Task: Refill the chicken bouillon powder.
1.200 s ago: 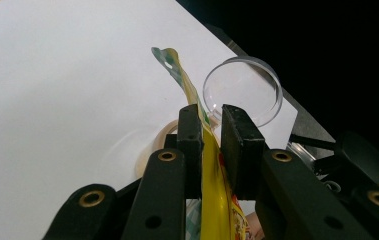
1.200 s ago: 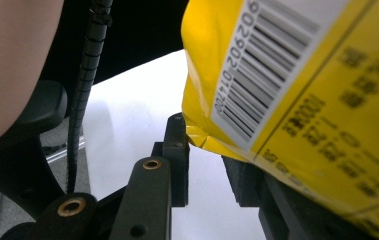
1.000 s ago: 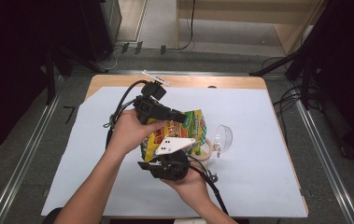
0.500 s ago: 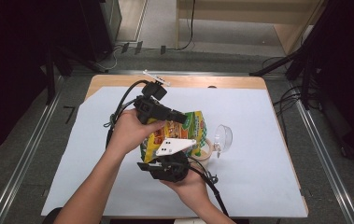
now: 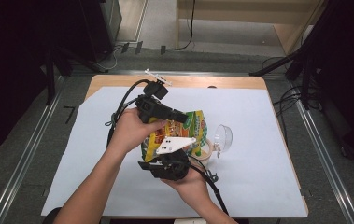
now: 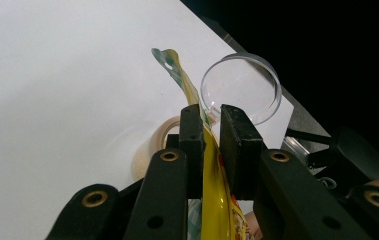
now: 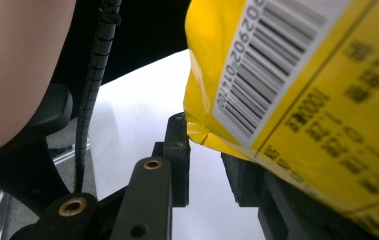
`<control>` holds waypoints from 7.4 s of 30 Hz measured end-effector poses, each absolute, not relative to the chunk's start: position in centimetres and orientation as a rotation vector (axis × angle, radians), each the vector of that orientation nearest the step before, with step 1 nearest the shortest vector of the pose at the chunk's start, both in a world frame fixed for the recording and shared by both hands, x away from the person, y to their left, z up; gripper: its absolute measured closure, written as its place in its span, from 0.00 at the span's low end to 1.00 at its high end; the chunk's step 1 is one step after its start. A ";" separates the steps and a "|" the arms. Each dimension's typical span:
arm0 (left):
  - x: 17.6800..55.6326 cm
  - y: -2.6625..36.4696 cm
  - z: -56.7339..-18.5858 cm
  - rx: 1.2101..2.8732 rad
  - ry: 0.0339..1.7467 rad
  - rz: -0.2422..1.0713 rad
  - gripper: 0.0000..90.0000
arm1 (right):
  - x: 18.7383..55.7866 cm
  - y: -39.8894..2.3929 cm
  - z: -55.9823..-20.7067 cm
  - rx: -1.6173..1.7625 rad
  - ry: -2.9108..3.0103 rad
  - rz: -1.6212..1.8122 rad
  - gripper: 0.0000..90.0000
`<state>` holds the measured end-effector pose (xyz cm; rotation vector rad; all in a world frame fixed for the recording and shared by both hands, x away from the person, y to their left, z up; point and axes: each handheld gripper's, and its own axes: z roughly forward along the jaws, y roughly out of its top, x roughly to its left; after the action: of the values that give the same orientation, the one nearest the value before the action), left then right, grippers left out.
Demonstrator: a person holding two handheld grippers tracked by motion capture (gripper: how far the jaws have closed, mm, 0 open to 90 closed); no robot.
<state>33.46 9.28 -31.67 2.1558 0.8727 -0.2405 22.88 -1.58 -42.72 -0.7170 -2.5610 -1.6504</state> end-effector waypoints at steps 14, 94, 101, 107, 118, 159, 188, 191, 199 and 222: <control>34.2 9.0 -31.6 2.176 0.898 -0.282 0.90 | 23.1 -1.6 -42.6 -0.726 -2.562 -1.651 0.83; 35.1 9.1 -31.2 2.162 0.921 -0.167 0.90 | 25.0 -1.8 -42.6 -0.712 -2.600 -1.672 0.81; 34.9 9.3 -31.3 2.151 0.922 -0.185 0.90 | 24.7 -1.6 -42.5 -0.709 -2.606 -1.666 0.81; 34.7 9.5 -31.3 2.159 0.921 -0.193 0.90 | 24.4 -1.5 -42.5 -0.699 -2.605 -1.664 0.81; 34.5 9.7 -31.5 2.159 0.910 -0.219 0.90 | 23.9 -1.3 -42.5 -0.699 -2.600 -1.668 0.81; 34.4 9.6 -31.3 2.177 0.922 -0.242 0.89 | 23.4 -1.2 -42.3 -0.699 -2.574 -1.687 0.82; 34.5 9.4 -31.3 2.179 0.927 -0.245 0.89 | 23.4 -1.2 -42.2 -0.710 -2.559 -1.691 0.81; 34.5 9.5 -31.3 2.180 0.924 -0.247 0.89 | 23.3 -1.2 -42.3 -0.705 -2.567 -1.691 0.81; 34.4 9.5 -31.3 2.181 0.916 -0.244 0.89 | 23.3 -1.1 -42.3 -0.700 -2.581 -1.694 0.82; 34.0 9.5 -31.2 2.183 0.909 -0.232 0.89 | 23.2 -1.1 -42.3 -0.697 -2.573 -1.692 0.82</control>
<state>34.04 9.46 -31.17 2.1830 0.9092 -0.2324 23.18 -1.11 -42.33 -0.6974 -2.5734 -1.6916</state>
